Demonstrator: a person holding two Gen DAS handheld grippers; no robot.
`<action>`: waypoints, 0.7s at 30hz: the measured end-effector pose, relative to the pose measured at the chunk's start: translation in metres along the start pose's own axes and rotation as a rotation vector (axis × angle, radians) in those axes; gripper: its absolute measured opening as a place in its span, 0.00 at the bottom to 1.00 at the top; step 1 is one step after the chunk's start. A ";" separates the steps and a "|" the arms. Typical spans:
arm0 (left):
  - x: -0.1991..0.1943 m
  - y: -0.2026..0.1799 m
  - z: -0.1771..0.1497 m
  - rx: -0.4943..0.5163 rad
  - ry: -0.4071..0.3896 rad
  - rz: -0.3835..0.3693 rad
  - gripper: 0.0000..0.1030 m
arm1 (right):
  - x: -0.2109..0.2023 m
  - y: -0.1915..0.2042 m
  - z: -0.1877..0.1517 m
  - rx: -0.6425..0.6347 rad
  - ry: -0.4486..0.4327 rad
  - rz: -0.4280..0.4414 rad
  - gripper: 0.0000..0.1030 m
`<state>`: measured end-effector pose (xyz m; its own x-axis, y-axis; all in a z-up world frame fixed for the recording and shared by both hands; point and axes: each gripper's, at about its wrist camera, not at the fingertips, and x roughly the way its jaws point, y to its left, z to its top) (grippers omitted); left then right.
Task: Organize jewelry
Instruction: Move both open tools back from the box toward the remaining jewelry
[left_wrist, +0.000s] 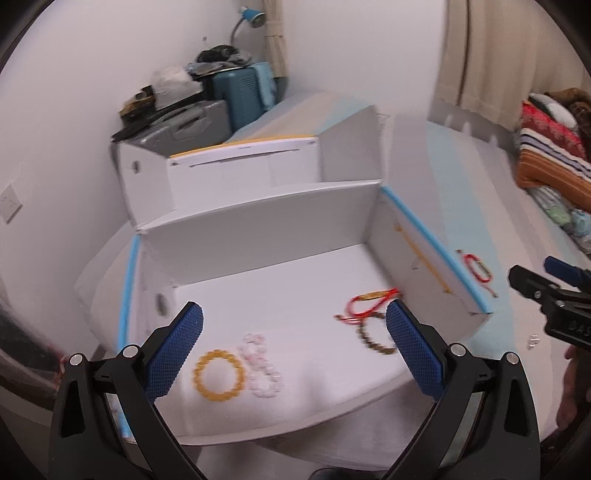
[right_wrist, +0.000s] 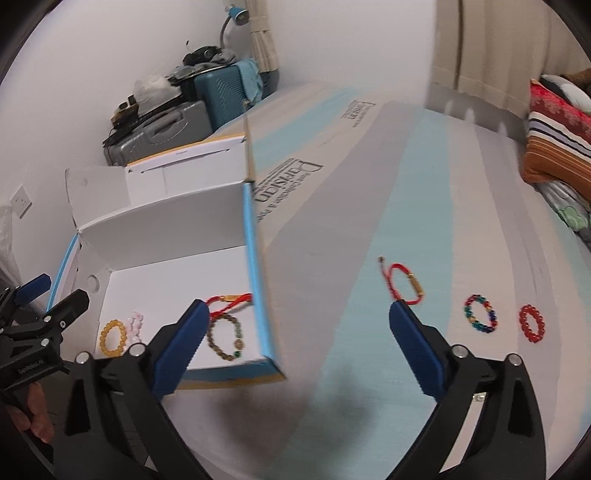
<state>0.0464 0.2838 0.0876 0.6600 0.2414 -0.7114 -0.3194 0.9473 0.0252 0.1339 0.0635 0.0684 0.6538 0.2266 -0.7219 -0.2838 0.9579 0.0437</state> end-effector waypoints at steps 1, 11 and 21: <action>0.000 -0.005 0.001 0.008 -0.001 0.002 0.95 | -0.002 -0.006 -0.002 0.004 -0.002 -0.007 0.93; -0.005 -0.068 0.008 0.070 -0.020 -0.060 0.95 | -0.022 -0.071 -0.020 0.053 -0.015 -0.069 0.93; 0.009 -0.147 0.010 0.139 -0.011 -0.134 0.94 | -0.027 -0.138 -0.050 0.130 0.012 -0.117 0.93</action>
<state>0.1057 0.1491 0.0848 0.6976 0.1127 -0.7076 -0.1315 0.9909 0.0282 0.1203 -0.0835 0.0468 0.6681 0.1109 -0.7358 -0.1127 0.9925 0.0472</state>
